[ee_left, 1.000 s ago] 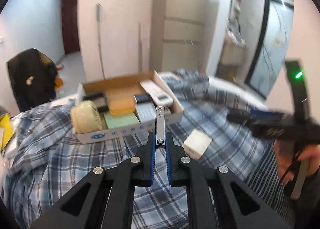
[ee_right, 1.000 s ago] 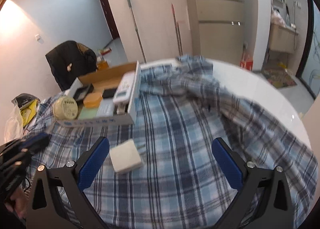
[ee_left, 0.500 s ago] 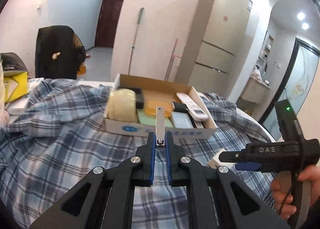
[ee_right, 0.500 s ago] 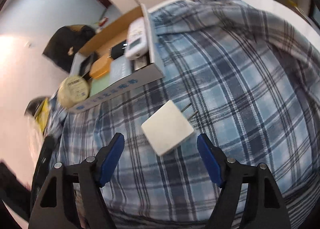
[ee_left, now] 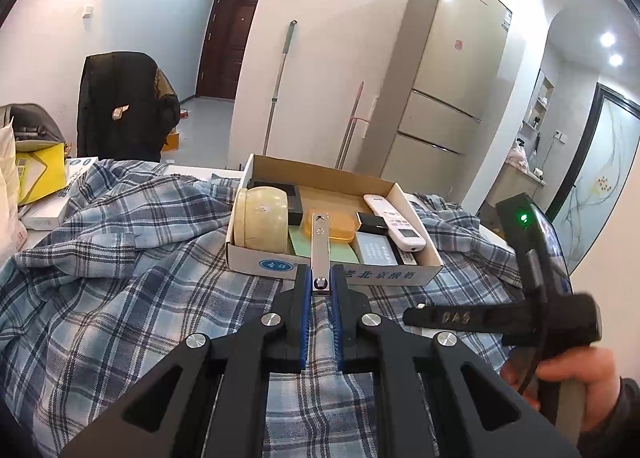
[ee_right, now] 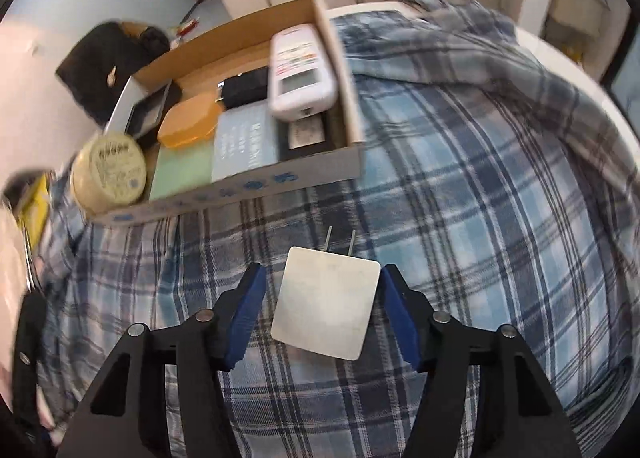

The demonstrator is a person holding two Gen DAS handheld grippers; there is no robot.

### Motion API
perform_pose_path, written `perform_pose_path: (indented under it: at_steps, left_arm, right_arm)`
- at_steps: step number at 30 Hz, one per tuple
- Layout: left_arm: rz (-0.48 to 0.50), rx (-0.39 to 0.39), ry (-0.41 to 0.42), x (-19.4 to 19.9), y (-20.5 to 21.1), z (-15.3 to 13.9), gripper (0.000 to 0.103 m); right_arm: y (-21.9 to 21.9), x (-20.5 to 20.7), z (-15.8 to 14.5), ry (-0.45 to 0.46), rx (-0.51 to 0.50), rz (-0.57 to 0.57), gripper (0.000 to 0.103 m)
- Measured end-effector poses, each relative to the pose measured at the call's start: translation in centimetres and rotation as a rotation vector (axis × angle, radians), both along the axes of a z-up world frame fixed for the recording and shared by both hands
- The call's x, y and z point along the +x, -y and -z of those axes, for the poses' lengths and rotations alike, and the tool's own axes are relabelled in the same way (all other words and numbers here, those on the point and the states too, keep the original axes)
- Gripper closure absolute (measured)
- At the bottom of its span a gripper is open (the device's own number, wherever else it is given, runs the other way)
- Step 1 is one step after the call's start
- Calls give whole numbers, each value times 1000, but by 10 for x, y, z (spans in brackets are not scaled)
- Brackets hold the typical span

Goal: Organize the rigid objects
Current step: 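Lift the nail clipper with the left gripper while the right gripper grasps the white small box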

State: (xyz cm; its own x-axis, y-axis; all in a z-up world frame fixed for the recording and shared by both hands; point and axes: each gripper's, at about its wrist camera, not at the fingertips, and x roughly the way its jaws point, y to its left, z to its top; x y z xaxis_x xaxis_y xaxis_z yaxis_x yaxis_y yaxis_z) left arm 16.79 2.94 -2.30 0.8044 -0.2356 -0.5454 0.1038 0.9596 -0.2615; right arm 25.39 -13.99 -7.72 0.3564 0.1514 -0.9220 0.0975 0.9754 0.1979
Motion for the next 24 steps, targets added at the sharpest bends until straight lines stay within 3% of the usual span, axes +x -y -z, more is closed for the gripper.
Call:
perform_pose_path:
  at_steps: [8, 11, 24]
  left_arm:
    - [0, 5, -2, 1, 0, 1, 93]
    - [2, 8, -2, 1, 0, 1, 93]
    - [-6, 8, -5, 1, 0, 1, 93]
  right_arm:
    - [-28, -29, 3, 62, -194, -194, 50]
    - [-32, -43, 2, 101, -245, -248, 59]
    - [-9, -35, -6, 140, -170, -183, 59]
